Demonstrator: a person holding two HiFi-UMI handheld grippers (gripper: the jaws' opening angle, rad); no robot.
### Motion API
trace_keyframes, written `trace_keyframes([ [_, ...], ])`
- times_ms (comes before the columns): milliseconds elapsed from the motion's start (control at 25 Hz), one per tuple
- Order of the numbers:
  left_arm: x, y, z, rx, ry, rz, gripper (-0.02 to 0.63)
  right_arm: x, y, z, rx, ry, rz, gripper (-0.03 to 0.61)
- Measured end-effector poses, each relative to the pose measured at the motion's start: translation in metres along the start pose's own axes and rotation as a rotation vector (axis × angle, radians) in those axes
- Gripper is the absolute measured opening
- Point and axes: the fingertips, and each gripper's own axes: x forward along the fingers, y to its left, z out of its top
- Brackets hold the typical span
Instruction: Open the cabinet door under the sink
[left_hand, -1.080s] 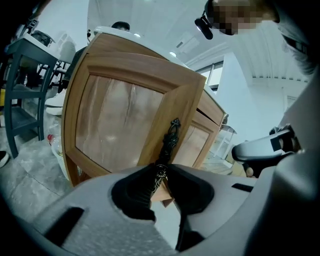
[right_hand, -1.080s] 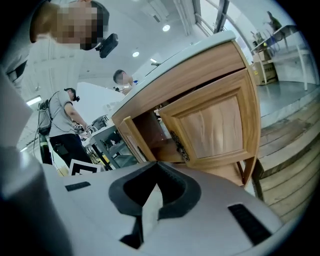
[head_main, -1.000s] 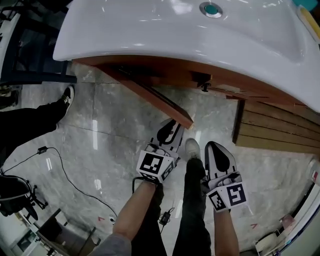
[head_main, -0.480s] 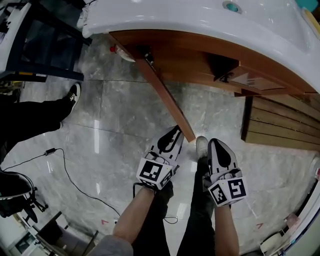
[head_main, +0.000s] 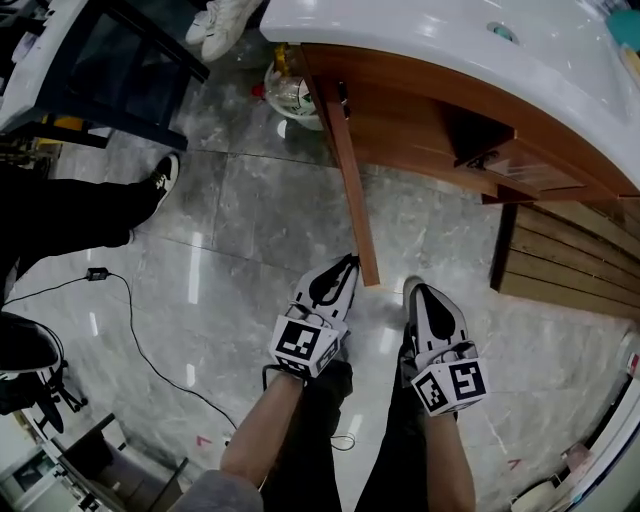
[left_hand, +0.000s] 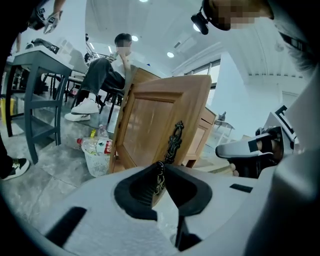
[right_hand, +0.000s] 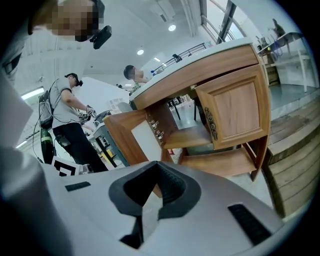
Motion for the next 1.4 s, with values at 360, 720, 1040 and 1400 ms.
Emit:
trace_keyframes([
  [360, -0.035, 0.044, 0.001, 0.007, 0.004, 0.148, 0.047, 0.008, 0.04, -0.009, -0.017, 0.005, 0.063, 0.009],
  [720, -0.073, 0.048, -0.012, -0.01, 0.003, 0.21, 0.011, 0.002, 0.062, -0.011, -0.033, 0.001, 0.097, 0.009],
  [1040, -0.099, 0.033, -0.004, -0.03, -0.024, 0.201, 0.008, -0.013, 0.081, -0.01, -0.055, -0.01, 0.111, 0.009],
  [1400, -0.132, -0.007, 0.075, 0.027, -0.079, 0.125, 0.008, -0.037, 0.124, 0.032, -0.093, -0.066, 0.091, 0.009],
])
